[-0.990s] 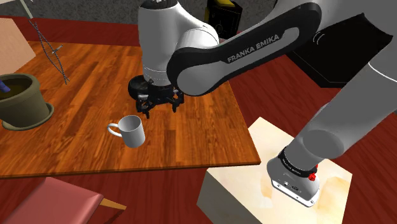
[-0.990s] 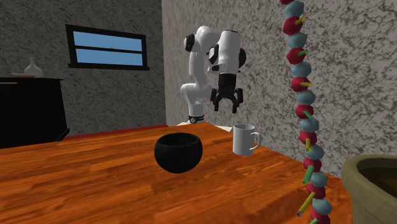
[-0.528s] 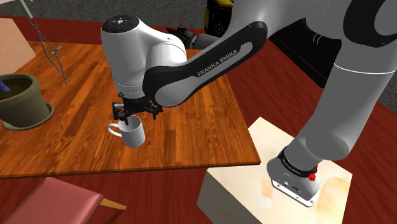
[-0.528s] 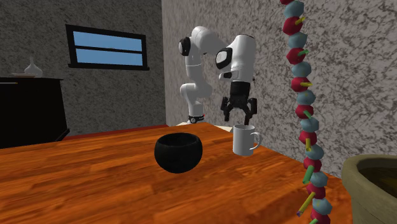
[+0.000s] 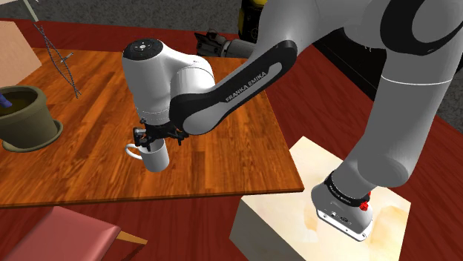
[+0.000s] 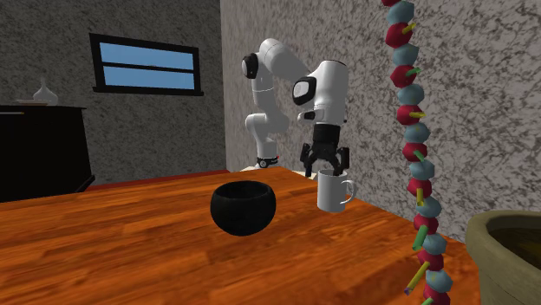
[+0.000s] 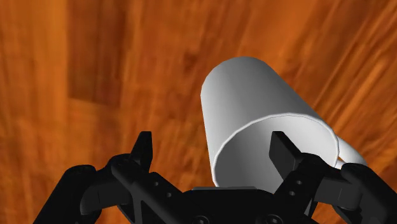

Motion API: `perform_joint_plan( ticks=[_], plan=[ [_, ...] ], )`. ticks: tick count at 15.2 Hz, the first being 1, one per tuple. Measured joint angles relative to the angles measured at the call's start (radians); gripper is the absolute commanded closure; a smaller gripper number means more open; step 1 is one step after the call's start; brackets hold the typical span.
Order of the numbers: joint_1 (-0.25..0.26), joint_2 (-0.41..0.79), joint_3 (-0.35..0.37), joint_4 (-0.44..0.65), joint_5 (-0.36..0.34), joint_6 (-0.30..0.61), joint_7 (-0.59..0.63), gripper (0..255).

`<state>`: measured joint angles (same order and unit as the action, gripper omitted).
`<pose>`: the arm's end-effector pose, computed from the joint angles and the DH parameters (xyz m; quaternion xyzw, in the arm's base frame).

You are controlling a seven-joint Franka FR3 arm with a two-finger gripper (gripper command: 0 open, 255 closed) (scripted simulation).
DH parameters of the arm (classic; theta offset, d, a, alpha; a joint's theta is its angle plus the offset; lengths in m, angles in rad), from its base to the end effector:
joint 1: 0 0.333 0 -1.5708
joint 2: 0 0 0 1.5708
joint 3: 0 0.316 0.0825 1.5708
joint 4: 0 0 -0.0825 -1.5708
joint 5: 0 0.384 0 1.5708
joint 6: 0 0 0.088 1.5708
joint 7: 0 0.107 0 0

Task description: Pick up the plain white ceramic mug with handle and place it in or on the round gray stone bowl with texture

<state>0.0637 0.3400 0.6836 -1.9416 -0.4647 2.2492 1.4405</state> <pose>0.4734 0.3923 0.3492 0.9719 -0.2193 0.0850 0.0066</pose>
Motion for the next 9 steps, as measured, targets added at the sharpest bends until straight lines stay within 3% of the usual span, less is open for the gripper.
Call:
perform_joint_plan(
  ticks=[5,6,9],
  plan=[
    [0.001,0.003,-0.002,-0.001,-0.004,0.004,0.002,0],
    [0.001,0.003,-0.002,-0.001,-0.004,0.004,0.002,255],
    [0.001,0.003,-0.002,-0.001,-0.004,0.004,0.002,255]
  ],
)
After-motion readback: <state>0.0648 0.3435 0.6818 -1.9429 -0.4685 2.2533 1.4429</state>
